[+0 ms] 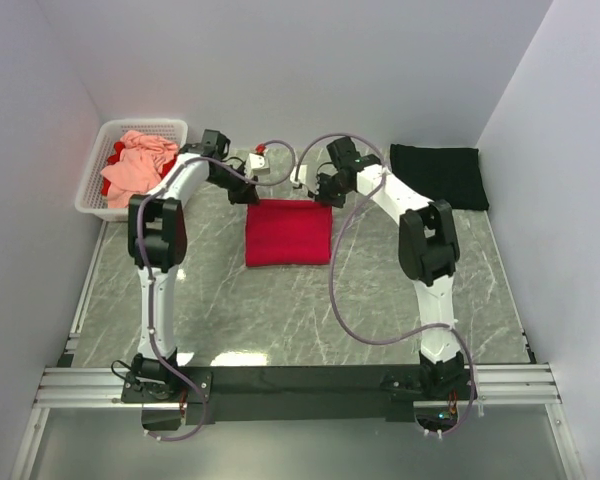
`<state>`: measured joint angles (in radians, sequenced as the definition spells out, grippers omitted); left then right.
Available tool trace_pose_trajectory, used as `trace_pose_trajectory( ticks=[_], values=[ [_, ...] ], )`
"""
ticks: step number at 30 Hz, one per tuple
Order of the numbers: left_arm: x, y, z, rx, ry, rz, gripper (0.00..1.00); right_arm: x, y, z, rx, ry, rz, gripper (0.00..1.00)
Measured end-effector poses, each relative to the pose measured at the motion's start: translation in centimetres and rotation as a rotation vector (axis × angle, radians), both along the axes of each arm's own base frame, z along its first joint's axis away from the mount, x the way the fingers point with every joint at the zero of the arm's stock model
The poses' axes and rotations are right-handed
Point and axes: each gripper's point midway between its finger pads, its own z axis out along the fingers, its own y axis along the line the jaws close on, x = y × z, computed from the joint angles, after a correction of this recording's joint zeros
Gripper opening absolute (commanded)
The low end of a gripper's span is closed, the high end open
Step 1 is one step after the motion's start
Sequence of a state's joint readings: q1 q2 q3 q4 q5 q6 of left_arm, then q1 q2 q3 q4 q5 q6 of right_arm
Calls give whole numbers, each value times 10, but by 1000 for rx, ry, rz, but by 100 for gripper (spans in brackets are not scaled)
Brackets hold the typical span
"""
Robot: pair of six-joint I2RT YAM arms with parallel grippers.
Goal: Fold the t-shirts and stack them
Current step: Fold the tshirt
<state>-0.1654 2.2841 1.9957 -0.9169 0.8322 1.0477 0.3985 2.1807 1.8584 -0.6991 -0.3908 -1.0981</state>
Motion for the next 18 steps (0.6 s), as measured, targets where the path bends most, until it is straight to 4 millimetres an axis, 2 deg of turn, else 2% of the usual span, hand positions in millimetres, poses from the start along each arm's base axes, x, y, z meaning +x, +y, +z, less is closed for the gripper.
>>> trace_pose_trajectory(
  ticks=[2, 3, 4, 5, 6, 7, 10, 14, 16, 18],
  values=[
    [14, -1, -16, 10, 5, 33, 16, 7, -1, -11, -16, 3, -10, 5],
    [20, -2, -24, 17, 6, 48, 26, 10, -2, -16, -26, 4, -18, 6],
    [23, -2, -29, 24, 4, 58, 30, 11, -3, -20, -35, 7, -22, 23],
    [27, -3, -33, 33, 3, 74, 33, 13, -5, -23, -44, 7, -36, 33],
    [30, -4, -35, 38, 0, 90, 36, 16, -7, -24, -54, 2, -53, 43],
    [33, -5, -34, 40, -6, 102, 36, 19, -9, -24, -63, -7, -67, 45],
    [43, -6, -31, 33, -6, 165, 37, 37, -15, -14, -68, -52, -153, 47],
    [50, 2, -26, 8, 49, 277, 45, 69, -20, 26, -5, -118, -293, 47],
    [51, 12, -18, -16, 87, 349, 46, 79, -24, 55, 59, -142, -362, 36],
    [46, 21, -2, -57, 126, 418, 45, 76, -23, 77, 140, -117, -416, 28]
  ],
)
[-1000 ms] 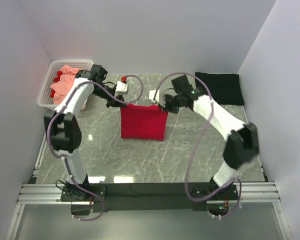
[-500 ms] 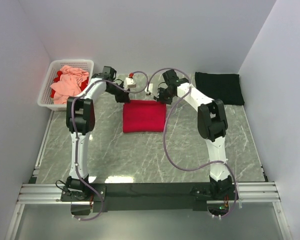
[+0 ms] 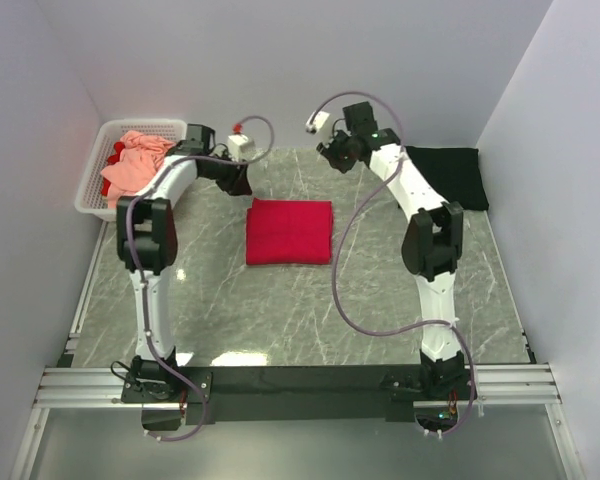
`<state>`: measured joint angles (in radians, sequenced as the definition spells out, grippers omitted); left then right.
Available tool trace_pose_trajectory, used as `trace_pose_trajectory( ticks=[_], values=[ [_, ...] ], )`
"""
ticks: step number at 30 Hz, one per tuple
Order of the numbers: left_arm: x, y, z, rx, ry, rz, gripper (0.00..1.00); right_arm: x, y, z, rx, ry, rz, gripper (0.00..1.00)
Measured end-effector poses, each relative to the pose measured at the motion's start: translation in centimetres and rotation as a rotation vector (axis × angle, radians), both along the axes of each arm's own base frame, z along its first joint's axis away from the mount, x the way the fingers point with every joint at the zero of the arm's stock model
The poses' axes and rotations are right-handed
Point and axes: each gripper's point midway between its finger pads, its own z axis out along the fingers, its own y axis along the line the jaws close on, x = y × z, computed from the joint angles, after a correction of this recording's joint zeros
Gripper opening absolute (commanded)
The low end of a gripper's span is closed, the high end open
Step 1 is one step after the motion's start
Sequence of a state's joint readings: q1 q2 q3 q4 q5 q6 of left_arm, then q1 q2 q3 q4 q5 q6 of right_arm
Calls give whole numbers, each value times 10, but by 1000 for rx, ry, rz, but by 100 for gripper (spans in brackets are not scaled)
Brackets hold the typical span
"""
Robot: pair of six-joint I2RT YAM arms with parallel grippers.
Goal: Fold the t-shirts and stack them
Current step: Fold the tshirt
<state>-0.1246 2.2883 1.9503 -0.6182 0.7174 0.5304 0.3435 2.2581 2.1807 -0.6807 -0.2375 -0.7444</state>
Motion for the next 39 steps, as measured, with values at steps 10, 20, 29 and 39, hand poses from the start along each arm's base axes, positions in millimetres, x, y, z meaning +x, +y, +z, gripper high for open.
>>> trace_pose_trajectory(
  ticks=[10, 20, 29, 39],
  values=[
    [-38, -51, 80, -415, 248, 187, 45, -79, 45, 16, 443, 471, -90, 30],
    [-43, -61, -41, -474, 714, 437, 40, -111, 64, -101, 546, 939, -312, 32],
    [-4, -34, -31, -514, 661, 436, 44, -75, 55, -116, 534, 855, -390, 33],
    [-109, -55, 37, -566, 687, 291, 41, -164, 64, -28, 671, 932, -323, 44]
  ],
)
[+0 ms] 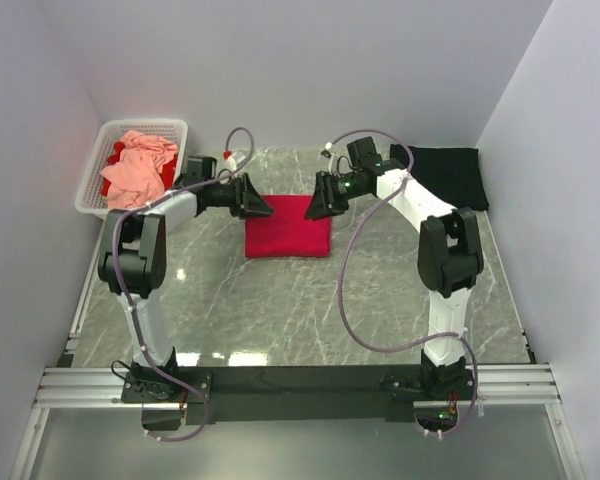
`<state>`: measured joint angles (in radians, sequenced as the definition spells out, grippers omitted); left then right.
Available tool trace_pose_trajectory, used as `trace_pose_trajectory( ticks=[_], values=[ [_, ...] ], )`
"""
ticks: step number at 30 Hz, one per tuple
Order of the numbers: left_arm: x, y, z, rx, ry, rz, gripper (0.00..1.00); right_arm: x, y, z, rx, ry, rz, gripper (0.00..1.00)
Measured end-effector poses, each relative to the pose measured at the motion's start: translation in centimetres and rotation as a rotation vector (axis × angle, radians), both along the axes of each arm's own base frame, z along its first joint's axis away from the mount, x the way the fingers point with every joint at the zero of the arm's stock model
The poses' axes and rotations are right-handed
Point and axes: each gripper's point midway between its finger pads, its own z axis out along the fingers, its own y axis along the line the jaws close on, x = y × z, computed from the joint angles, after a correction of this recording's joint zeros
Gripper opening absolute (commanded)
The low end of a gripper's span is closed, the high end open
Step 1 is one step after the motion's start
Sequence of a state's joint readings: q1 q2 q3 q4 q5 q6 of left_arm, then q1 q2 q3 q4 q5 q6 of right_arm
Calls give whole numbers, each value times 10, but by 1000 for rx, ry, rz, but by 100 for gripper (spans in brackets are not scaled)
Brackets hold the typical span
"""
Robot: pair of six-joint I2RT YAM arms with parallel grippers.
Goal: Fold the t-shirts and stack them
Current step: Fold the tshirt
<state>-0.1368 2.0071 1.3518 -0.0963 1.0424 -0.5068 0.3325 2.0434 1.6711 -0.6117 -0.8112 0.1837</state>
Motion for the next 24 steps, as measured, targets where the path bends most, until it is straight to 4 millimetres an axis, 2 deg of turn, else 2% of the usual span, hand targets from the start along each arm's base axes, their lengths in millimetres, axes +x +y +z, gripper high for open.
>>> trace_pose_trajectory(
  ticks=[1, 3, 5, 8, 11, 12, 14, 20, 22, 24],
  values=[
    [-9, -8, 9, -17, -15, -23, 41, -3, 6, 10, 29, -8, 8, 44],
    [-21, -23, 13, -41, -23, -60, 41, -7, 24, 17, 78, -10, 32, 44],
    [-28, -33, 2, -51, 17, -76, 41, -11, 35, 7, 100, 23, 40, 43],
    [-29, -34, -39, -29, 124, -63, 39, -14, 42, -34, 88, 131, 23, 43],
    [-32, -23, -87, 9, 264, -20, 40, -19, 38, -84, 37, 251, -16, 42],
    [-35, -19, -93, -13, 315, -20, 39, -24, 37, -96, 44, 308, -20, 42],
    [-34, -11, -93, -33, 342, -9, 39, -25, 36, -97, 74, 344, -17, 41],
    [-29, 6, -88, -25, 303, 3, 37, -26, 31, -92, 51, 300, 7, 38],
    [-33, 8, -79, -9, 261, -14, 36, -28, 26, -83, 35, 271, 11, 37],
    [-40, 7, -64, -2, 219, -38, 36, -35, 22, -65, 37, 242, 16, 34]
  ],
)
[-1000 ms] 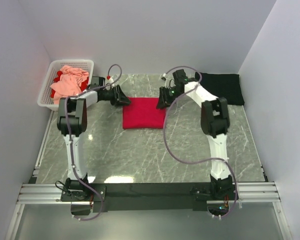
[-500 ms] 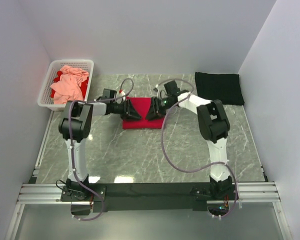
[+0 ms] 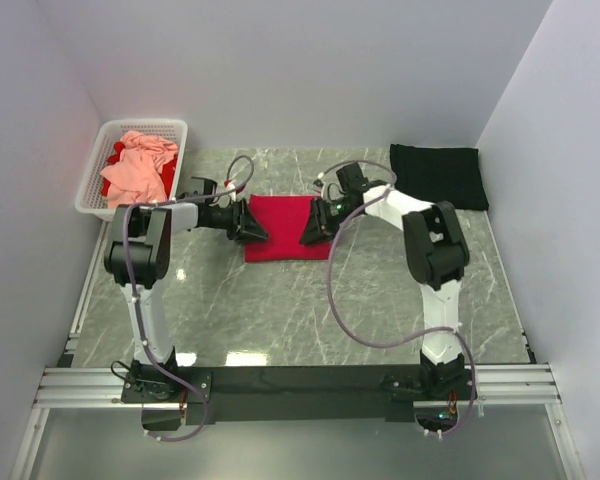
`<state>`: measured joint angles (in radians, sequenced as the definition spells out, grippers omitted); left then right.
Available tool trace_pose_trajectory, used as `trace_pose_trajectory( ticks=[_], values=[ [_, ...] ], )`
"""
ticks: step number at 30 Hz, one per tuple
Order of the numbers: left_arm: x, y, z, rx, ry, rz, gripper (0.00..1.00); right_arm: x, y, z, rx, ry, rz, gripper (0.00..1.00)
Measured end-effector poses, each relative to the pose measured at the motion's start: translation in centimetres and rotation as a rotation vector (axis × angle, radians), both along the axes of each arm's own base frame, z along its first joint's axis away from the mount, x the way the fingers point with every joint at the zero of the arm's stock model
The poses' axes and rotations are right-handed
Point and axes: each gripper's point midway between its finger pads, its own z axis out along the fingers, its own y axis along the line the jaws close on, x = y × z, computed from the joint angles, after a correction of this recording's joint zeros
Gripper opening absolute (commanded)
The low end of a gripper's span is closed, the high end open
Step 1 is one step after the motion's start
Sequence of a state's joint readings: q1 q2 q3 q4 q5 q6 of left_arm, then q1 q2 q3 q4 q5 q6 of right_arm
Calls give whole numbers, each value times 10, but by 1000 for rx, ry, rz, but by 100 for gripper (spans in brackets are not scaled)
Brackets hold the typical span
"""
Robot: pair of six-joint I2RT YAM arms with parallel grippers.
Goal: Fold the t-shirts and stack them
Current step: Fold the tshirt
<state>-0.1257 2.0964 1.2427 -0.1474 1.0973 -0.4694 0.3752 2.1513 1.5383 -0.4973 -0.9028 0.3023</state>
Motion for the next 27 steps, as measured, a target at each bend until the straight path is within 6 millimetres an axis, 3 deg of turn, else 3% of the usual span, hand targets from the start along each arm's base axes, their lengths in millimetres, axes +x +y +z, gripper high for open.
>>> trace_pose_trajectory(
  ticks=[4, 6, 9, 14, 16, 22, 27],
  values=[
    [-20, -15, 42, -25, -109, -58, 36, -13, 0, 43, 54, -77, 15, 32],
    [-30, -25, 51, -44, -136, -88, 36, -19, 6, 51, 82, -88, 26, 32],
    [-41, -36, 40, -53, -95, -102, 38, -22, 14, 31, 90, -35, 28, 31],
    [-43, -31, -26, 3, 97, -54, 37, -27, 15, -42, 37, 163, -11, 29],
    [-45, -24, -35, -28, 162, -51, 37, -29, 11, -45, 75, 226, -14, 29],
    [-32, 4, -33, -32, 180, 9, 34, -16, -7, -43, 96, 231, -59, 27],
    [-37, 16, -27, -24, 124, -54, 36, -21, -28, -40, 51, 195, -36, 27]
  ],
)
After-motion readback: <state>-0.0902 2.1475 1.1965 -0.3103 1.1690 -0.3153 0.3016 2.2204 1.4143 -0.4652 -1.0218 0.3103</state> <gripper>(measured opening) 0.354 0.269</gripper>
